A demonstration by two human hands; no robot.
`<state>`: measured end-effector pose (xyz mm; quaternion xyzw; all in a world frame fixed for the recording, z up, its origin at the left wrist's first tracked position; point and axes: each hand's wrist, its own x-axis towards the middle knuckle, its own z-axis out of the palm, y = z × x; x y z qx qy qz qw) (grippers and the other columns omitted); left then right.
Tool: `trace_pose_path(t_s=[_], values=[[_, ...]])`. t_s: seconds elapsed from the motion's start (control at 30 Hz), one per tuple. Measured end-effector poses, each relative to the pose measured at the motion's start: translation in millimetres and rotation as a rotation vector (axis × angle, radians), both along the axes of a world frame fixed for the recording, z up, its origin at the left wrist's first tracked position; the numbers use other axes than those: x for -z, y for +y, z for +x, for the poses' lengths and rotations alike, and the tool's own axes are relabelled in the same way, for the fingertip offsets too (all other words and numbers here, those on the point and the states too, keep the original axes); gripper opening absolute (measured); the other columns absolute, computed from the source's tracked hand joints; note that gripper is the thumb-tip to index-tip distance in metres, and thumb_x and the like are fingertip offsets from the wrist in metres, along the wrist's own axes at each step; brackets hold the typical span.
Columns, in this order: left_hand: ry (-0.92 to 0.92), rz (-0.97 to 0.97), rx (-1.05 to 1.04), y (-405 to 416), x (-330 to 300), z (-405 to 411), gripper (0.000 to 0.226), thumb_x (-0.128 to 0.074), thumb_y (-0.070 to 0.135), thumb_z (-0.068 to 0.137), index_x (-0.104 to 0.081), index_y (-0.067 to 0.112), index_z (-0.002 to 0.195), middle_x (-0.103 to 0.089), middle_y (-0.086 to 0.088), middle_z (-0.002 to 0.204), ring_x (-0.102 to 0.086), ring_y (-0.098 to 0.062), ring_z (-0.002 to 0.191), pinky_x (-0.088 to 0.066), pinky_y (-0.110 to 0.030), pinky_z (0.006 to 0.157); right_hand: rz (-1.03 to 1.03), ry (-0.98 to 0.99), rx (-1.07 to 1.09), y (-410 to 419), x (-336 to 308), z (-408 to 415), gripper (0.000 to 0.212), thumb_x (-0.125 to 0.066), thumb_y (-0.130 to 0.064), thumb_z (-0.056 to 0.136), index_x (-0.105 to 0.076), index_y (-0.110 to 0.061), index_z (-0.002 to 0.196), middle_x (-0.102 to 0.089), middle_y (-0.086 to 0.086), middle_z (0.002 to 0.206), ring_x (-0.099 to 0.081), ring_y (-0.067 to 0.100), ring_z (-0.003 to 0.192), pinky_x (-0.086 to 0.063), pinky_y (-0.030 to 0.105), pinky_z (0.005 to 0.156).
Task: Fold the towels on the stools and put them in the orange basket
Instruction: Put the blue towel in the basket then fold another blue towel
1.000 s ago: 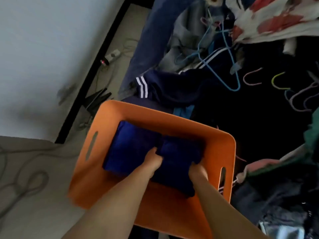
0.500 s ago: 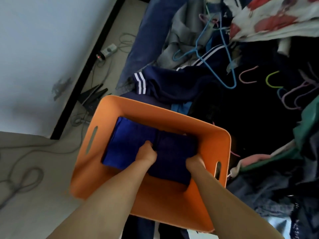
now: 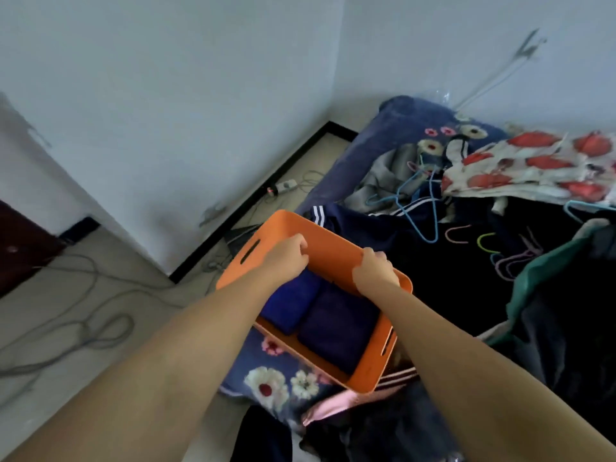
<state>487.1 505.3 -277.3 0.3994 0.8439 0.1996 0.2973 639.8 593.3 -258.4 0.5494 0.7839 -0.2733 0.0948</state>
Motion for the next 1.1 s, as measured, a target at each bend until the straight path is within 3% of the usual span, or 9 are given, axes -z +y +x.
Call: trace_pose_path(t_s=[0.07, 0.2, 0.33, 0.47, 0.77, 0.93, 1.1], values=[[0.143, 0.058, -0.013, -23, -26, 11, 0.025, -0.048, 0.02, 0.091, -0.055, 0.01, 0.112, -0.063, -0.013, 0.111, -0.058, -0.03, 0.1, -0.044, -0.036, 0.078, 0.132, 0.042, -0.134, -20, -30, 0, 0.042, -0.036, -0.015, 0.092, -0.041, -0.014, 0.134, -0.04, 0.011, 0.139, -0.039, 0.032, 0.127, -0.034, 0.048, 0.103], [0.296, 0.1, -0.098, -80, -71, 39, 0.038, -0.051, 0.023, 0.091, -0.052, 0.012, 0.128, -0.058, -0.01, 0.124, -0.055, -0.029, 0.114, -0.047, -0.041, 0.091, 0.269, 0.083, -0.372, -65, -73, 1, 0.043, -0.038, -0.02, 0.092, -0.04, -0.015, 0.135, -0.042, 0.009, 0.139, -0.039, 0.03, 0.128, -0.032, 0.047, 0.103], [0.437, 0.091, -0.266, -157, -102, 49, 0.037, -0.054, 0.027, 0.089, -0.055, 0.016, 0.124, -0.06, -0.009, 0.125, -0.054, -0.029, 0.116, -0.044, -0.039, 0.095, 0.346, 0.097, -0.637, -123, -103, -11, 0.048, -0.042, -0.025, 0.093, -0.035, -0.017, 0.14, -0.036, 0.009, 0.146, -0.033, 0.03, 0.134, -0.03, 0.047, 0.106], [0.554, 0.032, -0.446, -239, -134, 41, 0.033, -0.05, 0.028, 0.091, -0.055, 0.019, 0.121, -0.058, -0.008, 0.123, -0.051, -0.028, 0.116, -0.037, -0.038, 0.098, 0.381, 0.154, -0.801, -187, -131, -33, 0.043, -0.04, -0.024, 0.094, -0.039, -0.019, 0.136, -0.04, 0.007, 0.14, -0.035, 0.028, 0.131, -0.031, 0.044, 0.105], [0.576, -0.154, -0.895, -476, -175, 88, 0.033, -0.045, 0.03, 0.091, -0.053, 0.02, 0.121, -0.053, -0.008, 0.121, -0.05, -0.029, 0.115, -0.037, -0.038, 0.094, 0.43, 0.233, -1.251, -393, -171, -57, 0.048, -0.038, -0.026, 0.093, -0.036, -0.016, 0.14, -0.036, 0.008, 0.145, -0.034, 0.028, 0.133, -0.026, 0.05, 0.111], [0.512, -0.216, -1.106, -612, -176, 171, 0.036, -0.044, 0.03, 0.093, -0.05, 0.019, 0.127, -0.048, -0.007, 0.135, -0.043, -0.028, 0.126, -0.03, -0.042, 0.105, 0.404, 0.303, -1.456, -526, -167, -14, 0.046, -0.039, -0.032, 0.093, -0.039, -0.016, 0.137, -0.038, 0.008, 0.141, -0.035, 0.027, 0.132, -0.026, 0.051, 0.11], [0.499, -0.313, -1.261, -725, -183, 273, 0.038, -0.045, 0.031, 0.093, -0.049, 0.02, 0.13, -0.049, -0.007, 0.134, -0.043, -0.027, 0.126, -0.027, -0.042, 0.11, 0.361, 0.319, -1.631, -649, -155, 56, 0.047, -0.037, -0.034, 0.095, -0.037, -0.018, 0.139, -0.035, 0.009, 0.146, -0.032, 0.028, 0.134, -0.023, 0.052, 0.112]])
